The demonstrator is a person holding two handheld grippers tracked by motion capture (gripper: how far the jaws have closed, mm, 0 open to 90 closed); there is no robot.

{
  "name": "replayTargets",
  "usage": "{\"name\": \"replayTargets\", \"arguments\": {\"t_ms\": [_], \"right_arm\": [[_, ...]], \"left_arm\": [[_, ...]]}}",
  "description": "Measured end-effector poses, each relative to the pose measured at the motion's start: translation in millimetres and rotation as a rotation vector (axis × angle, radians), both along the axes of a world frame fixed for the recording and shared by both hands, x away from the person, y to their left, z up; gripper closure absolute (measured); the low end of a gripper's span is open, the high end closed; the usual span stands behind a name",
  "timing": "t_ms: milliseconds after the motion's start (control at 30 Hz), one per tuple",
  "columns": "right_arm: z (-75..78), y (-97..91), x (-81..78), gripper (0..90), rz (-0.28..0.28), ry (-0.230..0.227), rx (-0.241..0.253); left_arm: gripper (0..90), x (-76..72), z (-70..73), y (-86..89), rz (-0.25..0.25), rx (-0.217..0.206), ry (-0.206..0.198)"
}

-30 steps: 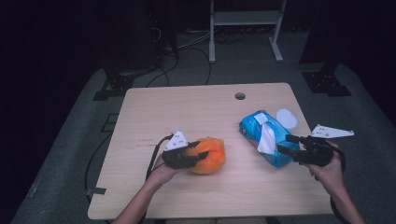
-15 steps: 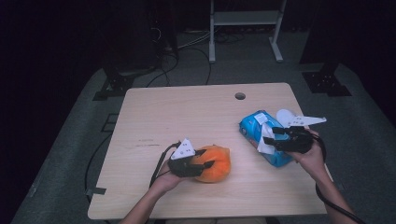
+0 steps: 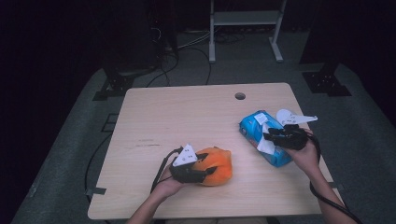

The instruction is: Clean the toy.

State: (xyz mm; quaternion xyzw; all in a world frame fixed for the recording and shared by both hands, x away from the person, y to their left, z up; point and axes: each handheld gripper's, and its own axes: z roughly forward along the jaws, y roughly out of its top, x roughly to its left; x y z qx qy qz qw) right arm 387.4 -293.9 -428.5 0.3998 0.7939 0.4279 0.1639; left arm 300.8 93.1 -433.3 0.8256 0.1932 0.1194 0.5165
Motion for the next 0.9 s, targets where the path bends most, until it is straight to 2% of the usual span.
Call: {"name": "replayTargets", "arguments": {"t_ms": [167, 333, 500, 700, 900], "right_arm": [[3.3, 2.3, -0.3, 75.7, -0.007, 0.023, -0.003], [3.1, -0.2, 0.0, 85.4, -0.026, 0.052, 0.017], [7.0, -3.5, -1.3, 86.8, -0.033, 0.068, 0.048], [16.5, -7.4, -9.4, 87.3, -0.016, 0.054, 0.062], [32.1, -8.9, -23.8, 87.4, 0.023, 0.033, 0.082]], "left_arm": [[40.1, 1.0, -1.8, 2.4, 0.005, -0.008, 0.008], [37.2, 1.2, -3.4, 3.9, 0.005, -0.021, 0.016], [34.4, 1.5, -4.8, 3.3, -0.001, -0.027, 0.019], [33.2, 0.7, -5.6, 3.2, 0.001, -0.024, 0.009], [30.3, -0.9, -6.1, 2.0, -0.003, -0.025, 0.004]]}}
